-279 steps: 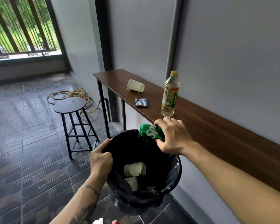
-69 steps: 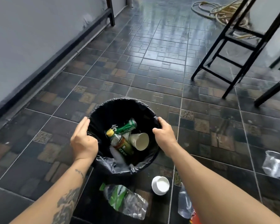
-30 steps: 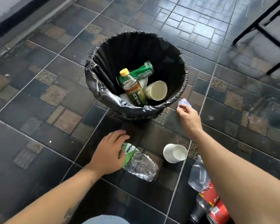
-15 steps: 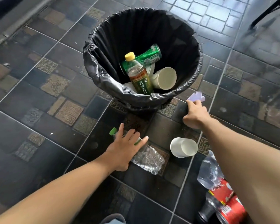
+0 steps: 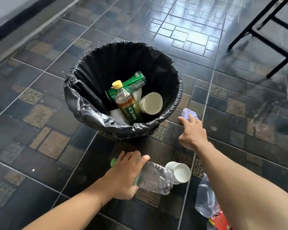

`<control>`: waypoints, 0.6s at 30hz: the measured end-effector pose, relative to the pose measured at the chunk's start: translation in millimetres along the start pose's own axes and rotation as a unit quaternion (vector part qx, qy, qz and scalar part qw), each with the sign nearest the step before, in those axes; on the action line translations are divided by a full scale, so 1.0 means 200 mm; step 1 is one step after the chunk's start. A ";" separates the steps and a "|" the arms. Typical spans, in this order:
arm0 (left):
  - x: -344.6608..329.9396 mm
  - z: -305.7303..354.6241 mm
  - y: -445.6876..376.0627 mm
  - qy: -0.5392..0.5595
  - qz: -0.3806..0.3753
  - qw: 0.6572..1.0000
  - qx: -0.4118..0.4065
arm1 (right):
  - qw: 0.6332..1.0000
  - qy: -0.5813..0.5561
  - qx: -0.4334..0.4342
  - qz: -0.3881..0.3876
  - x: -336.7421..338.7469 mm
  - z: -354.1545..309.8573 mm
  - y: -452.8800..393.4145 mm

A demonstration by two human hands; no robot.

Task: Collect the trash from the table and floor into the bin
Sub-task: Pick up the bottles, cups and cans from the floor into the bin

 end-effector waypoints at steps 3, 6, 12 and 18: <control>0.00 -0.02 -0.02 -0.005 -0.016 0.999 0.028 | 0.998 -0.004 -0.012 -0.060 -0.01 0.06 -0.07; -0.01 -0.05 -0.03 -0.018 -0.037 0.997 0.058 | 0.998 0.000 -0.015 -0.067 -0.04 0.09 -0.08; -0.01 -0.04 -0.05 0.025 -0.009 0.996 0.081 | 1.000 0.007 0.005 -0.018 -0.14 0.11 0.09; 0.08 0.02 0.00 0.058 0.047 0.996 0.045 | 0.990 0.052 0.104 0.075 -0.04 0.10 0.22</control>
Point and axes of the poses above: each hand's wrist, its own y-axis away from the middle knuckle, its own x-axis out of the back of the hand, z = x × y, the point moved 4 cm from there along -y, towards the middle knuckle, and after that the axes turned 11 degrees about x, right-handed, at the moved point
